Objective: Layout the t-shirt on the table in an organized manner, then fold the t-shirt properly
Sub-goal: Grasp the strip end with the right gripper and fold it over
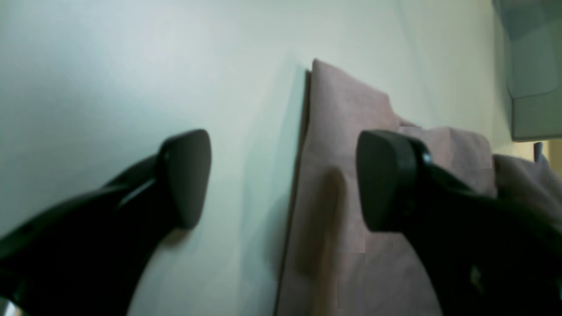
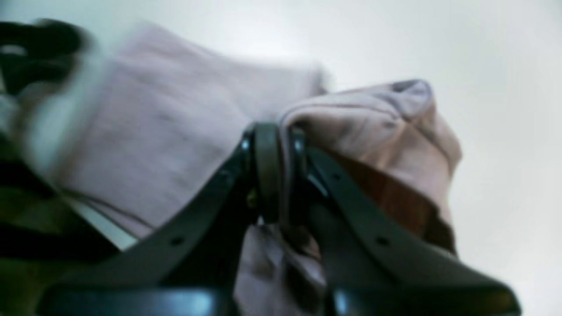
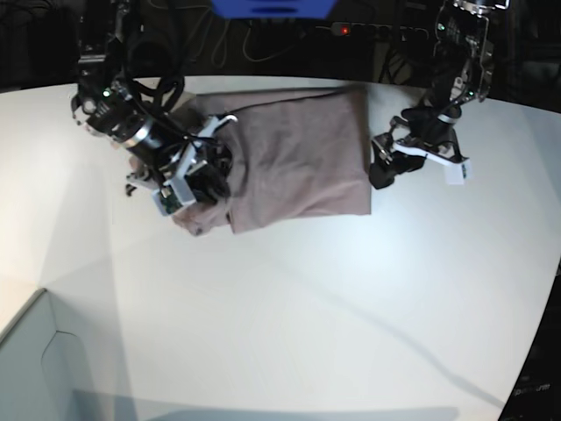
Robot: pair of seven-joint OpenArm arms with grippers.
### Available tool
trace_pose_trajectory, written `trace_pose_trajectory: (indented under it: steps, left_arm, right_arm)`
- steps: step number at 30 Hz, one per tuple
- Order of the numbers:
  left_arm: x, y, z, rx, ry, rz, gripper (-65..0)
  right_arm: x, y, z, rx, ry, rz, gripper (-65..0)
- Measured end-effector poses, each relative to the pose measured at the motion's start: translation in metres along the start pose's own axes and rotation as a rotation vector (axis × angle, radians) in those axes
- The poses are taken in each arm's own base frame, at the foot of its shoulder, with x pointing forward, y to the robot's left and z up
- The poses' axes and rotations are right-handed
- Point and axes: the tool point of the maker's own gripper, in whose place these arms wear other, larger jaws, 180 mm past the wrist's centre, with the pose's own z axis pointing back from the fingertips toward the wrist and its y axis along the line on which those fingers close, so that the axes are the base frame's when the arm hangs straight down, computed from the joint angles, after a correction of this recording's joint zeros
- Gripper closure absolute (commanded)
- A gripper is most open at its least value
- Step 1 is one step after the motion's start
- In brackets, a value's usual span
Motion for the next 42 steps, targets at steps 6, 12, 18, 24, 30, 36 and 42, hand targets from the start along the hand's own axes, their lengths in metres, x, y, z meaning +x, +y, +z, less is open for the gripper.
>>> trace_pose_trajectory:
  steps: [6, 12, 18, 24, 30, 36, 42]
  left_arm:
    - [0.000, 0.003, -0.004, -0.002, -0.007, 0.003, -50.0]
    - [0.002, 0.002, -0.005, -0.007, -0.007, 0.004, -50.0]
    - [0.000, 0.002, -0.006, 0.001, 0.002, -0.046, -50.0]
    - [0.002, 0.002, -0.006, 0.008, -0.002, -0.086, -50.0]
    - [0.006, 0.020, 0.022, 0.057, 0.041, -0.163, -50.0]
    - [0.032, 0.045, 0.053, 0.131, -0.026, -0.158, -50.3]
    - [0.033, 0.051, 0.055, 0.145, -0.021, -0.159, -50.3]
  right_arm:
    - [0.024, 0.058, -0.029, 0.184, 0.005, 0.124, 0.0]
    - [0.040, 0.102, -0.052, 0.315, 0.001, 0.187, 0.0]
    - [0.034, 0.141, -0.068, 0.439, 0.029, 0.243, 0.0]
    - [0.029, 0.143, -0.089, 0.464, 0.071, 0.250, 0.0]
    - [0.041, 0.136, -0.093, 0.452, 0.054, 0.270, 0.0]
    - [0.048, 0.138, -0.096, 0.454, 0.040, 0.279, 0.0]
    - [0.051, 0.152, -0.104, 0.480, 0.040, 0.241, 0.0]
